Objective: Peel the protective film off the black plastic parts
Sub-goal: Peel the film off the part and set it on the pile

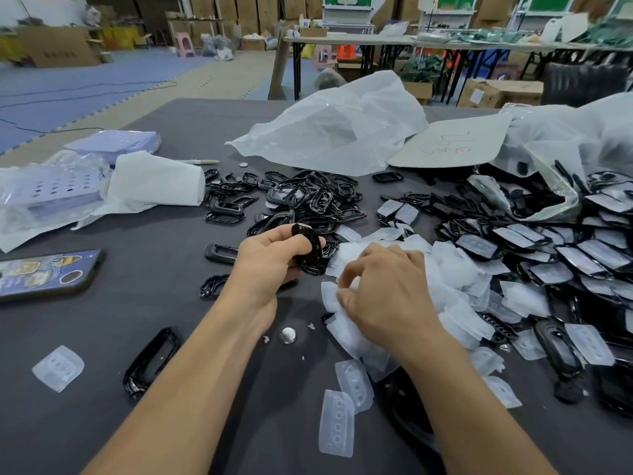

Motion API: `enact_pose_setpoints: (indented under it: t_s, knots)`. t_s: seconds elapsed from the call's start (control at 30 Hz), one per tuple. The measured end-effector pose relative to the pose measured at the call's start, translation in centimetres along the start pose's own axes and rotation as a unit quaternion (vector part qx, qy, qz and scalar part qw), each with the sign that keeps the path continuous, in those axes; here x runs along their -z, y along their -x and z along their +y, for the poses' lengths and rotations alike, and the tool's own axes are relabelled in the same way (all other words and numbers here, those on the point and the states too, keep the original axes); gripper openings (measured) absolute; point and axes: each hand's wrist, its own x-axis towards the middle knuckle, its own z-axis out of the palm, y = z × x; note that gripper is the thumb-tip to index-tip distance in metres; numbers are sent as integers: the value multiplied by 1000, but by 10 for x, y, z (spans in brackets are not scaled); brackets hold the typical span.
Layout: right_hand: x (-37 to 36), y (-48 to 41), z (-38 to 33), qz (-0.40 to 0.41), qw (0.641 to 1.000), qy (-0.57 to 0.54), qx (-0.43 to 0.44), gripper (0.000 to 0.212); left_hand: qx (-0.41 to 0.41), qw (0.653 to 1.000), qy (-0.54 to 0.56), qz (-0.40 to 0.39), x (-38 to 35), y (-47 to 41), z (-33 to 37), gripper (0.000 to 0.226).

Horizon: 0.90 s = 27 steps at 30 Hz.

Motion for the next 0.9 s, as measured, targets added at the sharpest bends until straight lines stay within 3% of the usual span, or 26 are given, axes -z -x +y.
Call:
enact_pose_setpoints:
  t_s: [0.13, 0.27, 0.43, 0.67, 0.9]
  knots:
    - [1, -1, 0, 49, 997, -64, 3, 10, -11, 999, 20, -46, 1, 2, 4, 46]
    - [3, -1, -1, 121, 963, -237, -49, 14, -29, 998, 29, -43, -1, 2, 1, 53]
    - [7, 0, -3, 133, 910, -378, -103, 14, -27, 999, 25, -10, -7, 7, 4, 23]
    - [8, -1, 1, 115, 896, -409, -126, 29, 28, 998, 37, 39, -1, -2, -1, 25]
    - [7, -3, -4, 87, 846, -509, -130, 12, 62, 995, 78, 18, 0, -6, -1, 10]
